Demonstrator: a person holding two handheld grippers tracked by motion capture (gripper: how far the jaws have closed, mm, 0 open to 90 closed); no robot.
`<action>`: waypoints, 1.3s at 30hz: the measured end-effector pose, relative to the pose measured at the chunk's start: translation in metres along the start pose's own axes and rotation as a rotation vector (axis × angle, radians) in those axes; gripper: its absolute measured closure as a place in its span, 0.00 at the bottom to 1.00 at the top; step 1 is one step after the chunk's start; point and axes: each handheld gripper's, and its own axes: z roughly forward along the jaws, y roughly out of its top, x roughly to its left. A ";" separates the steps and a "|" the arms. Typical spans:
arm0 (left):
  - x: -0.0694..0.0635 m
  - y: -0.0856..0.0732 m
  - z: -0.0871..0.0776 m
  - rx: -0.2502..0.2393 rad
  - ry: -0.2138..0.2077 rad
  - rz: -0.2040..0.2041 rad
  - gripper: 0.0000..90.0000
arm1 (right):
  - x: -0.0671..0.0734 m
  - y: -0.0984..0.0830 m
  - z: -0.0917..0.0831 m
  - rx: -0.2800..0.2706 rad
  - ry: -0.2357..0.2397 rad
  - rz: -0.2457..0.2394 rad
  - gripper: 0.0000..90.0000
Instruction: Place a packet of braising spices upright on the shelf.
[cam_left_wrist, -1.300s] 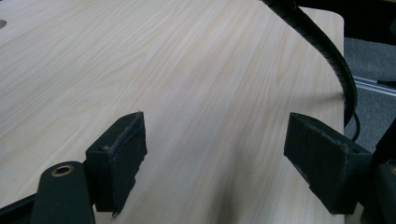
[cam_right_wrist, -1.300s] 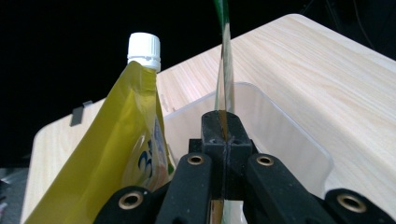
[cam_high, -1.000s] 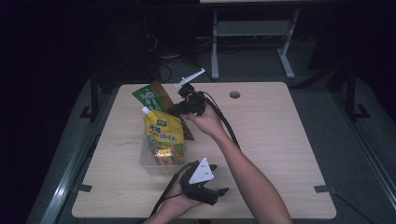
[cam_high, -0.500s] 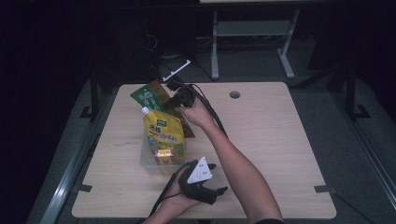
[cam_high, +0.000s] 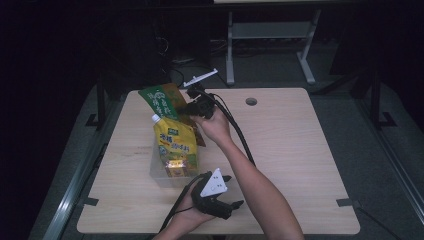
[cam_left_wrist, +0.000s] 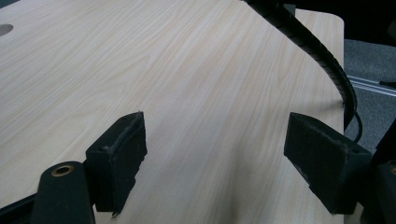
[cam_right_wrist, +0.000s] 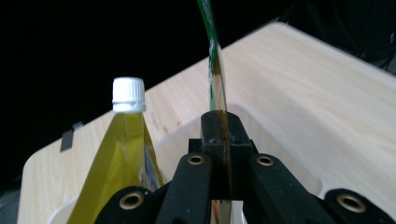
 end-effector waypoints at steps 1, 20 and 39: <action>0.000 0.000 0.000 0.002 -0.001 0.002 0.23 | 0.000 -0.001 0.000 -0.023 0.007 0.008 0.99; -0.001 0.000 0.000 0.012 -0.011 0.020 0.23 | -0.009 -0.028 0.006 -0.191 0.045 0.013 0.99; -0.004 0.001 0.000 0.010 -0.021 0.023 0.23 | -0.019 -0.038 0.010 -0.190 0.018 0.044 0.99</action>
